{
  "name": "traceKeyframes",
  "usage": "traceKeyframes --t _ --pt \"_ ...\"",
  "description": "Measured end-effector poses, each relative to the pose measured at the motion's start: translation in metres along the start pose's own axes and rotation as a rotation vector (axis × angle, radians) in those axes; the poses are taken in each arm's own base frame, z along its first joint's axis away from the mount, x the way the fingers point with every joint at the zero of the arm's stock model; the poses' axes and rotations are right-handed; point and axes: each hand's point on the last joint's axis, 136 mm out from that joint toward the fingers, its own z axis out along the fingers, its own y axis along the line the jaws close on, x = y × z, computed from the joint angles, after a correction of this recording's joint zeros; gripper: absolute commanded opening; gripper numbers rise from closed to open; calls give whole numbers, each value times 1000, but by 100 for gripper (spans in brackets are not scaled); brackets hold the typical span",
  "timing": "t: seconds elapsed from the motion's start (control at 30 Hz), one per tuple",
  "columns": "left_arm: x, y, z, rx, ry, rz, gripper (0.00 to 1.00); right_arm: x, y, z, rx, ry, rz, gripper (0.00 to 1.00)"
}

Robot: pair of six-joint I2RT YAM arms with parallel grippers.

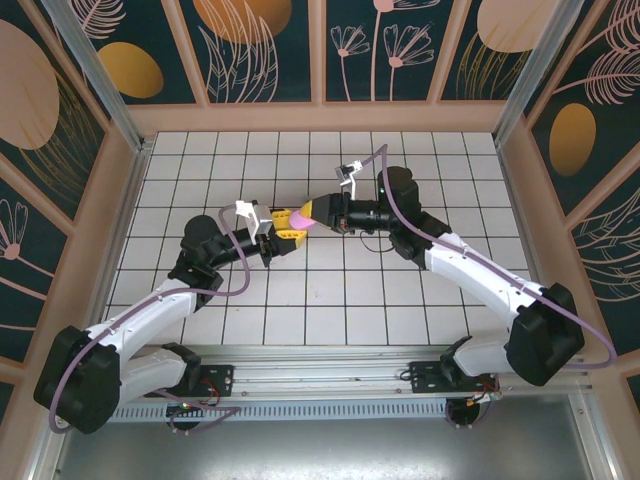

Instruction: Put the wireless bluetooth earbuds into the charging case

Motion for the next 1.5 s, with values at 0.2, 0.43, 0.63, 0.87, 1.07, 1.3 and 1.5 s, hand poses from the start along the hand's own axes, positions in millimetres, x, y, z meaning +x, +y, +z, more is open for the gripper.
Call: traceKeyframes --t 0.2,0.43,0.63,0.87,1.07,1.3,1.5 --pt "2 10 1 -62 5 1 95 -5 -5 0 7 -11 2 23" --pt "-6 36 -11 -256 -4 42 99 -36 -45 -28 133 -99 12 24" --pt "0 77 -41 -566 5 37 99 -76 -112 -68 317 -213 28 23" --pt "38 117 -69 -842 124 -43 99 -83 -236 -90 490 -205 194 22" --pt "46 126 -78 -897 123 -109 99 -89 -314 -90 560 -154 286 22" --pt "64 130 -75 -887 165 -146 99 -106 -336 -91 571 -154 272 27" --pt "60 133 -63 -849 183 -160 99 -99 -354 -94 591 -133 285 37"
